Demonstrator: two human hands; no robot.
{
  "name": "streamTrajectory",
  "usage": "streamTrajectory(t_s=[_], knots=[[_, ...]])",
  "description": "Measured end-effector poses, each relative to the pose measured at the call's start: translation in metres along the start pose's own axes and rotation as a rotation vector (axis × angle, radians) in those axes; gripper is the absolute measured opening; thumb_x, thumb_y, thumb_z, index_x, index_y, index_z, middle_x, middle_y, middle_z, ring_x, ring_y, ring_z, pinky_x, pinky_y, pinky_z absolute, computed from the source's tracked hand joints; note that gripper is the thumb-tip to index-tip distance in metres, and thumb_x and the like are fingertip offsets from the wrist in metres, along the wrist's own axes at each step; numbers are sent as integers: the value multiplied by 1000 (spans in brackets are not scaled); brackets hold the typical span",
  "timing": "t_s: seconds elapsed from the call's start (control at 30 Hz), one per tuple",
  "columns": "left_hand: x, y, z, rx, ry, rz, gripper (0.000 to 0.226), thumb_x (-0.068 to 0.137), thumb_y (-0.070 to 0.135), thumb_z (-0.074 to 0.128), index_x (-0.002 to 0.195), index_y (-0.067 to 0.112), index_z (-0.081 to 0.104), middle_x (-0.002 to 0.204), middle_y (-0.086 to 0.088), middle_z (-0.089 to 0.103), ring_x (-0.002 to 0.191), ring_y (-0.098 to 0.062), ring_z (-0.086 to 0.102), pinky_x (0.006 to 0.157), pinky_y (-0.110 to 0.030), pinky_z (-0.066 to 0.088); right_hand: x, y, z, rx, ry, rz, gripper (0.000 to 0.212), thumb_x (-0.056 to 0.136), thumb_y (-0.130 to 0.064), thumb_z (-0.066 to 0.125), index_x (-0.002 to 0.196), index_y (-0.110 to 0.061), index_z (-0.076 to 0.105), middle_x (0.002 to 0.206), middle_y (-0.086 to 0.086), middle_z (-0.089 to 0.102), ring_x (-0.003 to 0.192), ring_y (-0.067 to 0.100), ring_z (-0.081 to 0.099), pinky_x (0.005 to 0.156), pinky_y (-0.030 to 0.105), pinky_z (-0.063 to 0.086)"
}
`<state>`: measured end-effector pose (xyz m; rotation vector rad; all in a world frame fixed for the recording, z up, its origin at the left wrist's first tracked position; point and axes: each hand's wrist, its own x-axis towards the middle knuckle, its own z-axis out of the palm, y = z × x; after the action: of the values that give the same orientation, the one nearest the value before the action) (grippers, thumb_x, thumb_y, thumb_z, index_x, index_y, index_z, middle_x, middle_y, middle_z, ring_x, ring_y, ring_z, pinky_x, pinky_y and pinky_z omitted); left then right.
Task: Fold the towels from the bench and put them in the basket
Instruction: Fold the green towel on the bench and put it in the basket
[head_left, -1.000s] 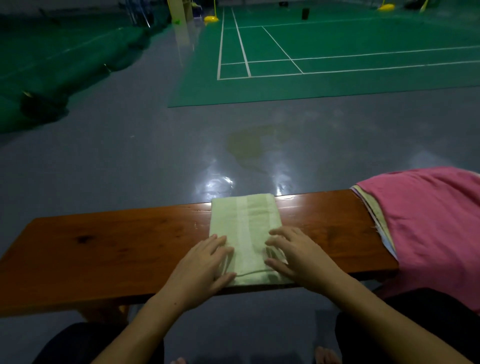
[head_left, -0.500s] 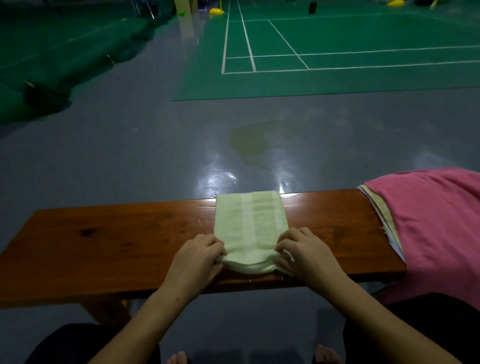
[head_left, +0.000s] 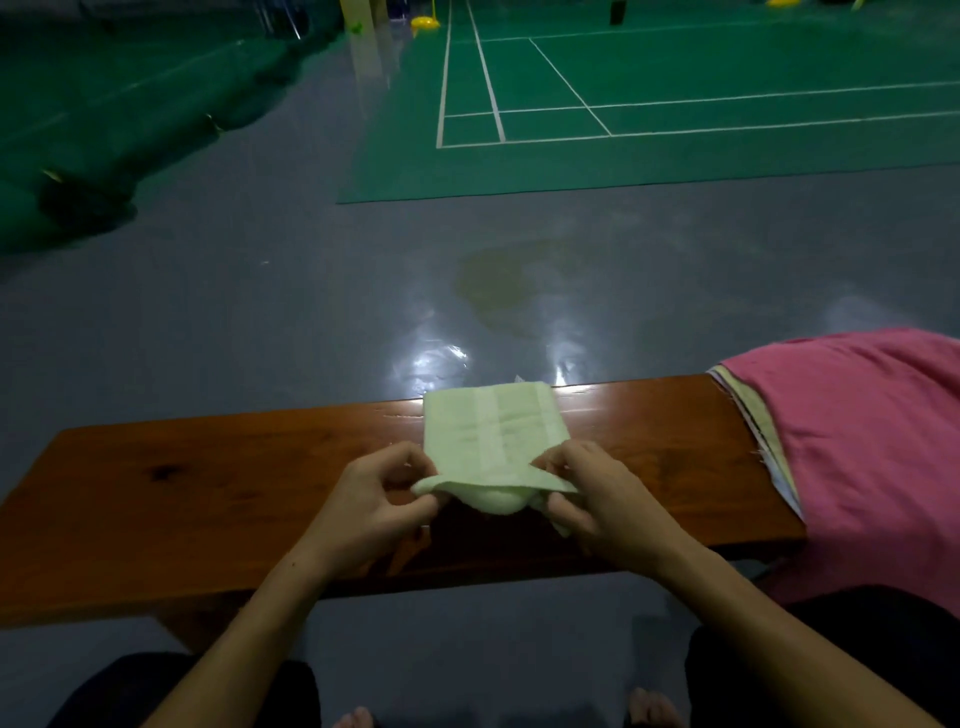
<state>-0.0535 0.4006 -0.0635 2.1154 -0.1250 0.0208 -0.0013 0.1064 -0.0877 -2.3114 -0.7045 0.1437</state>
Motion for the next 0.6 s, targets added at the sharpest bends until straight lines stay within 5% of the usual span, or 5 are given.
streamTrajectory(t_s=[0.17, 0.33, 0.47, 0.6], knots=[[-5, 7, -2, -116, 7, 4, 18, 86, 2, 83, 96, 6, 69, 93, -7, 77, 87, -21, 77, 72, -32, 62, -12, -10, -8, 193, 22, 30, 13, 93, -35, 62, 94, -28, 52, 74, -4, 72, 60, 16, 66, 56, 46, 53], [-8, 9, -4, -311, -74, -102, 37, 89, 5, 80, 121, 11, 64, 104, -15, 78, 95, -30, 77, 75, -36, 63, -12, -8, -10, 253, 61, 122, 9, 93, -30, 72, 94, -24, 65, 85, -3, 70, 75, 15, 66, 67, 46, 56], [-10, 2, -4, -368, -105, -126, 35, 85, 20, 86, 119, 20, 76, 114, -22, 74, 106, -44, 72, 90, -56, 59, -11, -6, -13, 407, -22, 242, 13, 94, -23, 76, 104, -15, 74, 98, 0, 78, 90, 16, 75, 79, 45, 62], [-12, 6, -2, -443, -230, -210, 38, 87, 6, 82, 124, 8, 72, 116, -14, 78, 113, -36, 72, 95, -43, 60, -16, -9, -14, 693, -106, 423, 17, 98, -23, 71, 100, -8, 77, 94, 5, 79, 85, 23, 75, 71, 39, 60]])
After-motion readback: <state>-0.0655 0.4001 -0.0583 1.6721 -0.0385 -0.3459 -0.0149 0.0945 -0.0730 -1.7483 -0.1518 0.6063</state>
